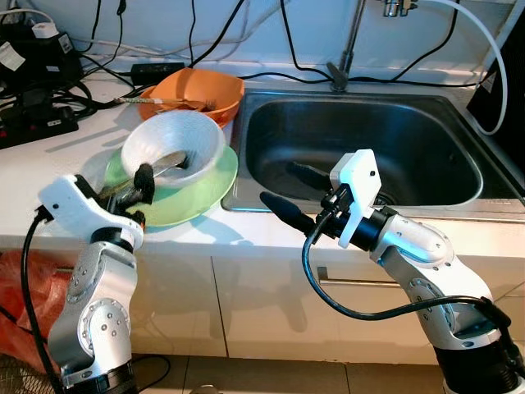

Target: Kitchen organization

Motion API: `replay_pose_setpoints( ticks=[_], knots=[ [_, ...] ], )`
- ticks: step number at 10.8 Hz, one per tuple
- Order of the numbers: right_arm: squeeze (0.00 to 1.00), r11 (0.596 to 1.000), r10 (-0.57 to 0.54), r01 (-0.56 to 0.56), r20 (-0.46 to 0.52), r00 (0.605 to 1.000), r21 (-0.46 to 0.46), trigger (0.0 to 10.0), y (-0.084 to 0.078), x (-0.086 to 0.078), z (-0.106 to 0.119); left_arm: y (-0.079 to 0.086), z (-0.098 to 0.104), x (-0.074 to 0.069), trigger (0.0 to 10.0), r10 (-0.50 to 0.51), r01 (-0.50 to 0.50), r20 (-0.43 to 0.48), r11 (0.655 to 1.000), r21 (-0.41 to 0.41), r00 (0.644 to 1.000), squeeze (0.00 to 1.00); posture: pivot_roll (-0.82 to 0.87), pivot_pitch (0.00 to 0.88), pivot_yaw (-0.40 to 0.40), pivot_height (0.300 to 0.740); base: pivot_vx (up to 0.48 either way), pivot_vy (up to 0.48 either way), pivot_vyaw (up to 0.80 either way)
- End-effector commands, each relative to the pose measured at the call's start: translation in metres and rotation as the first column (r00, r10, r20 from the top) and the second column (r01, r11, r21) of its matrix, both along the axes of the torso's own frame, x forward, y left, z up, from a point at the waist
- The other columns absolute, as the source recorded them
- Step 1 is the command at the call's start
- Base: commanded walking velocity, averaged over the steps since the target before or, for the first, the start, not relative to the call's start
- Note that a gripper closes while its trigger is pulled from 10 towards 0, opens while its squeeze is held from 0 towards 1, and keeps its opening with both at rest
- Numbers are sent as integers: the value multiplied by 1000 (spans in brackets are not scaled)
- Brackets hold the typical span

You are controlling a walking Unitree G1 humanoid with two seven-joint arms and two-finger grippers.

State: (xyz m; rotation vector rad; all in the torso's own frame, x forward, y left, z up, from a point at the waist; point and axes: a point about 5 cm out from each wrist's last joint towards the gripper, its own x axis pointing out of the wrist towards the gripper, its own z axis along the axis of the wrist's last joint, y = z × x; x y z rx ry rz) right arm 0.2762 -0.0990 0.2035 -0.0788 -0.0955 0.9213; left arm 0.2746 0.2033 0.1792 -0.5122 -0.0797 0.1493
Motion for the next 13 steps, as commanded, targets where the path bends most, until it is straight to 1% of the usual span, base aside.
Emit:
replay_pose_setpoints(
  ticks=[1,3,5,6,7,9,10,12,13],
  knots=[
    [0,1000,13,-13,0,1000,1,10000,-1,-2,1,-4,9,1,10000,-23,23,25,1000,17,999,0,119,47,17,740,0,0,0],
    [0,1000,4,-4,0,1000,2,10000,-1,-1,0,-5,18,3,10000,-25,24,38,999,29,999,0,121,48,19,740,0,0,0],
    [0,1000,-7,7,10,1000,1,10000,-1,1,1,-8,28,1,10000,-33,28,63,997,74,997,0,128,50,16,740,0,0,0],
    [0,1000,-3,3,12,1000,-3,10000,-1,1,2,-8,29,-1,10000,-28,22,67,996,86,997,0,132,51,16,740,0,0,0],
    [0,1000,11,-11,15,1000,-11,10000,0,-1,2,-7,25,-6,10000,-27,25,41,998,60,999,0,136,54,15,740,0,0,0],
    [0,1000,12,-12,17,1000,-16,10000,0,0,2,-16,8,-15,10000,-124,125,-16,990,58,992,0,142,54,14,740,0,0,0],
    [0,1000,14,-14,19,1000,-17,10000,0,0,2,-15,1,-21,10000,-138,140,-30,987,81,990,0,142,54,14,740,0,0,0],
    [0,1000,16,-15,21,1000,-20,10000,-1,1,2,-11,-7,-29,10000,-117,122,-55,988,93,992,0,142,56,12,740,0,0,0],
    [0,1000,14,-13,19,1000,-25,10000,-2,1,2,-9,-1,-28,10000,-105,106,-17,989,101,994,0,140,57,8,740,0,0,0]
  ],
)
